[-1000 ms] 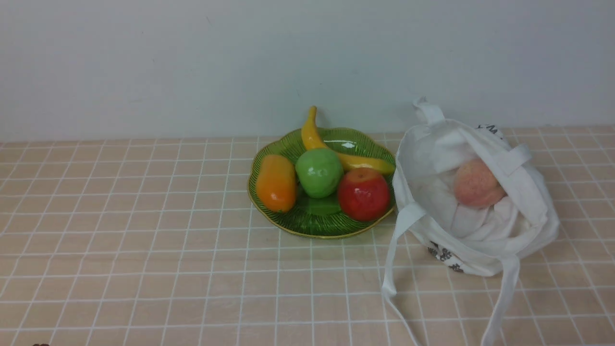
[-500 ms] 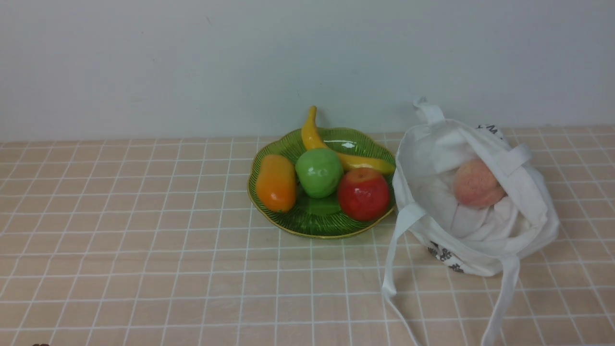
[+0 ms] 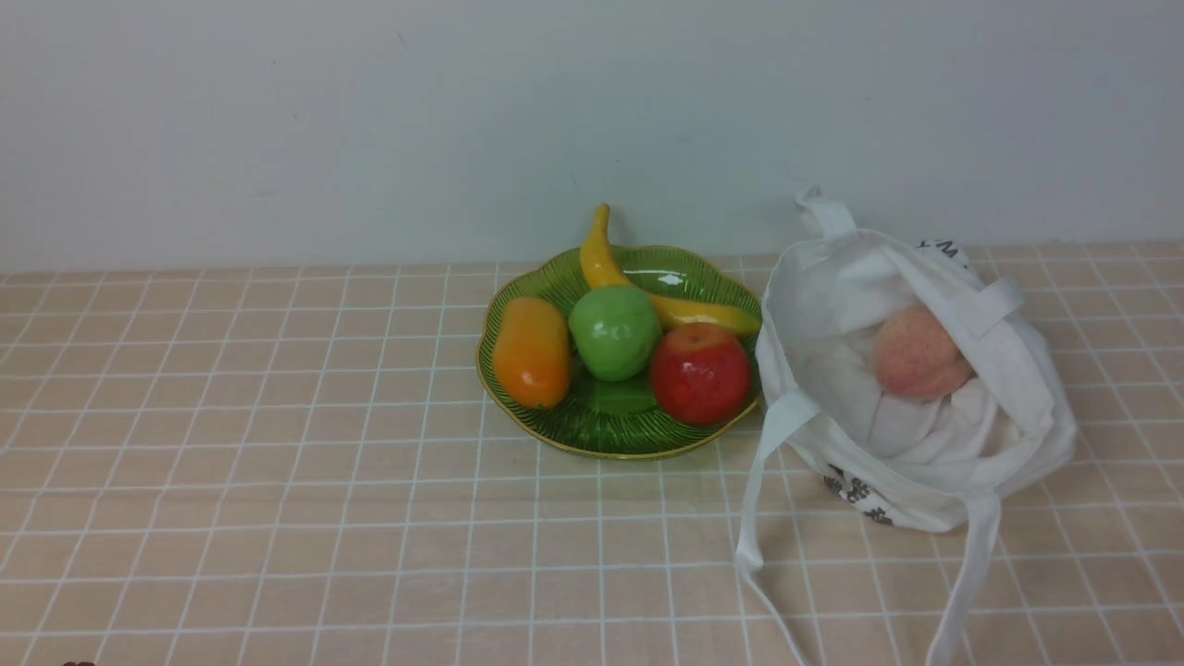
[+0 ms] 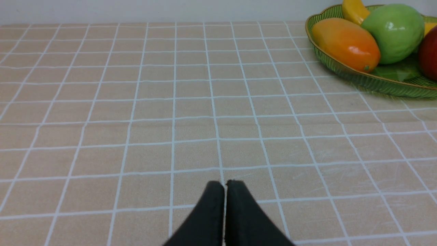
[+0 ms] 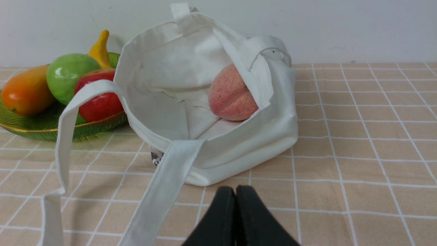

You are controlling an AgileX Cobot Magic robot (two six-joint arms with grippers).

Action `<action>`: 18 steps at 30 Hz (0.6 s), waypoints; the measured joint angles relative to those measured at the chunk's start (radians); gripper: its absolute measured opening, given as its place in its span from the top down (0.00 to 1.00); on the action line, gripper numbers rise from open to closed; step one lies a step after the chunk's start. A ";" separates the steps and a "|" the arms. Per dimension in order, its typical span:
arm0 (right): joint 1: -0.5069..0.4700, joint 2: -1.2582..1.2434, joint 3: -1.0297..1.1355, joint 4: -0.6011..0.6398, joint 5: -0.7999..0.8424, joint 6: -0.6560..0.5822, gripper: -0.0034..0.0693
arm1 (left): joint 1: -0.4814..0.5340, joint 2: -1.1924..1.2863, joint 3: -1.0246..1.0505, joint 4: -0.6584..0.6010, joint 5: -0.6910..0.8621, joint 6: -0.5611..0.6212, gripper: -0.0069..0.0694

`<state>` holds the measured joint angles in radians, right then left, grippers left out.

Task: Take the fruit out of the bag on the brown coffee tablecloth and place them on the plate.
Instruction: 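Reach into the cloth bag and grasp the peach with the right gripper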

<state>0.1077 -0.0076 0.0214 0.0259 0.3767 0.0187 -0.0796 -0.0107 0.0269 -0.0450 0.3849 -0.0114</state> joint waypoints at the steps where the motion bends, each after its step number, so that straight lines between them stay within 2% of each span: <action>1: 0.000 0.000 0.000 0.000 0.000 0.000 0.97 | 0.000 0.000 0.000 0.000 0.000 0.000 0.92; 18: 0.000 0.000 0.000 0.015 0.000 0.010 0.97 | 0.000 0.000 0.000 0.000 0.000 0.000 0.92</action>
<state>0.1077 -0.0076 0.0214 0.0413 0.3767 0.0285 -0.0796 -0.0107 0.0269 -0.0450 0.3849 -0.0114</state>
